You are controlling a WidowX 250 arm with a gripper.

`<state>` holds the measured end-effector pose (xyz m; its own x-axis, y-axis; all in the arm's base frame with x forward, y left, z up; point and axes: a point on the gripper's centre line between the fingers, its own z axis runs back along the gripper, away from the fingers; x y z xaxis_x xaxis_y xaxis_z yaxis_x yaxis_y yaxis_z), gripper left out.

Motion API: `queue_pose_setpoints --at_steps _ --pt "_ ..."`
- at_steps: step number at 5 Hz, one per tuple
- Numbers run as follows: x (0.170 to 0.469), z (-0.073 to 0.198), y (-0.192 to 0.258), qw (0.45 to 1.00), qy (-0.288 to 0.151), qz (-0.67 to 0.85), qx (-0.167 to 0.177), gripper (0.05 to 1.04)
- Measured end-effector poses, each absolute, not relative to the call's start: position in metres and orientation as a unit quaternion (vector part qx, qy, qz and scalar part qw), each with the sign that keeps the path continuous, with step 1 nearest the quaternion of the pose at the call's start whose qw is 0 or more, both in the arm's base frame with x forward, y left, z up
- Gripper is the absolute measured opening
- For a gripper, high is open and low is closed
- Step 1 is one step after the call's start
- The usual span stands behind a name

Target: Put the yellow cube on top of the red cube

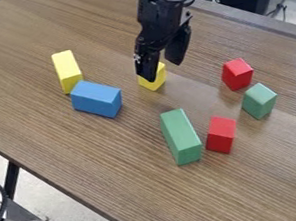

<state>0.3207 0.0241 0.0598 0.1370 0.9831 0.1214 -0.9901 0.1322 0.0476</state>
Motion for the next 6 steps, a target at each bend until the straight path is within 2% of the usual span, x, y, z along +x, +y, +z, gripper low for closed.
queue_pose_setpoints --at_steps 4,5,6 --pt "0.325 0.045 0.049 0.701 -0.006 0.71 0.067 0.998" --pt "0.326 0.044 0.05 0.696 -0.007 0.715 0.069 0.945" --pt "0.328 0.044 0.054 0.694 -0.021 0.716 0.073 0.654"
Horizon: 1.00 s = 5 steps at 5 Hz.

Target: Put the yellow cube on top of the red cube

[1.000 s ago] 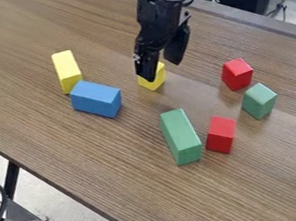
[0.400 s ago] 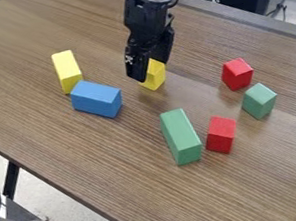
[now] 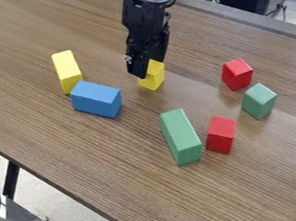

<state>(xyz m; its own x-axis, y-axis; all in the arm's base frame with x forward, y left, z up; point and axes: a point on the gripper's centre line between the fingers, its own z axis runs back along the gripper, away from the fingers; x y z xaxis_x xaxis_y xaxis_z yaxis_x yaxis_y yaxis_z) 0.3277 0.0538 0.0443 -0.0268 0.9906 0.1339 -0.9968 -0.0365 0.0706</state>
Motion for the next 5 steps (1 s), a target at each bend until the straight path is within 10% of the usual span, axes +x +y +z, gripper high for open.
queue_pose_setpoints --at_steps 2,5 --pt "0.327 0.043 0.052 0.691 -0.028 0.718 0.079 0.51" --pt "0.321 0.102 0.002 0.877 -0.102 0.463 0.074 0.51"
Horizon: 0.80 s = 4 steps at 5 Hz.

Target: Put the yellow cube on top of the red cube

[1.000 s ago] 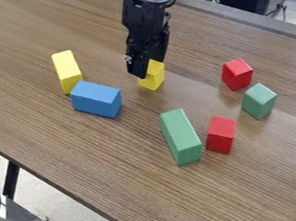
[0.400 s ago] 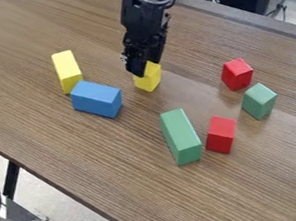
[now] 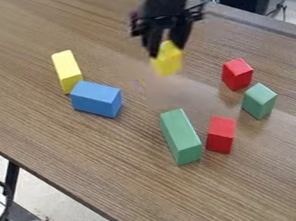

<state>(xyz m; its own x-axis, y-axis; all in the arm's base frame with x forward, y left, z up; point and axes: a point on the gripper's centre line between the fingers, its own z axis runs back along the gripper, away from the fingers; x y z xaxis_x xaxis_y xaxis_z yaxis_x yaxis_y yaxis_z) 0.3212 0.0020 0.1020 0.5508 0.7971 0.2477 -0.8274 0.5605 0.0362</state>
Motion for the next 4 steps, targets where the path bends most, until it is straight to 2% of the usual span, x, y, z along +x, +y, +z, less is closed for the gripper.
queue_pose_setpoints --at_steps 1,2,4 --pt "0.309 0.119 -0.026 0.925 -0.115 0.354 0.079 0.51" --pt "0.3 0.123 -0.052 0.963 -0.099 0.239 0.081 0.51" --pt "0.281 0.113 -0.089 0.99 -0.074 0.109 0.048 0.51"
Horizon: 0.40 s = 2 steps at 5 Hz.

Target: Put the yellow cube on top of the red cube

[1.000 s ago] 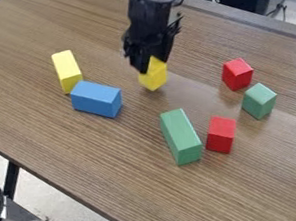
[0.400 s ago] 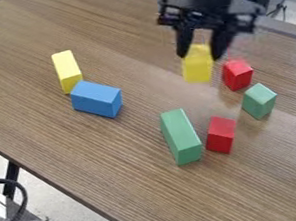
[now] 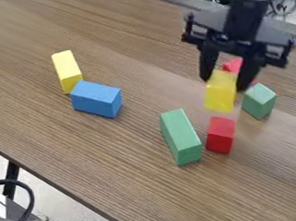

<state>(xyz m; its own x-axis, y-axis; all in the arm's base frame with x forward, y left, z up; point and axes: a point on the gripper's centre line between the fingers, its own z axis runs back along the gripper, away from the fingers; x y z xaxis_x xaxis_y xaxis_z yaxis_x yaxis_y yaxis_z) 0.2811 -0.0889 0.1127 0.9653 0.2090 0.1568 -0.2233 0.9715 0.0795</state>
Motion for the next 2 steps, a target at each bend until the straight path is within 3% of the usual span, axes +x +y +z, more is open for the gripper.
queue_pose_setpoints --at_steps 2 --pt "0.2755 0.1036 -0.0997 0.993 -0.07 0.096 0.027 0.51"
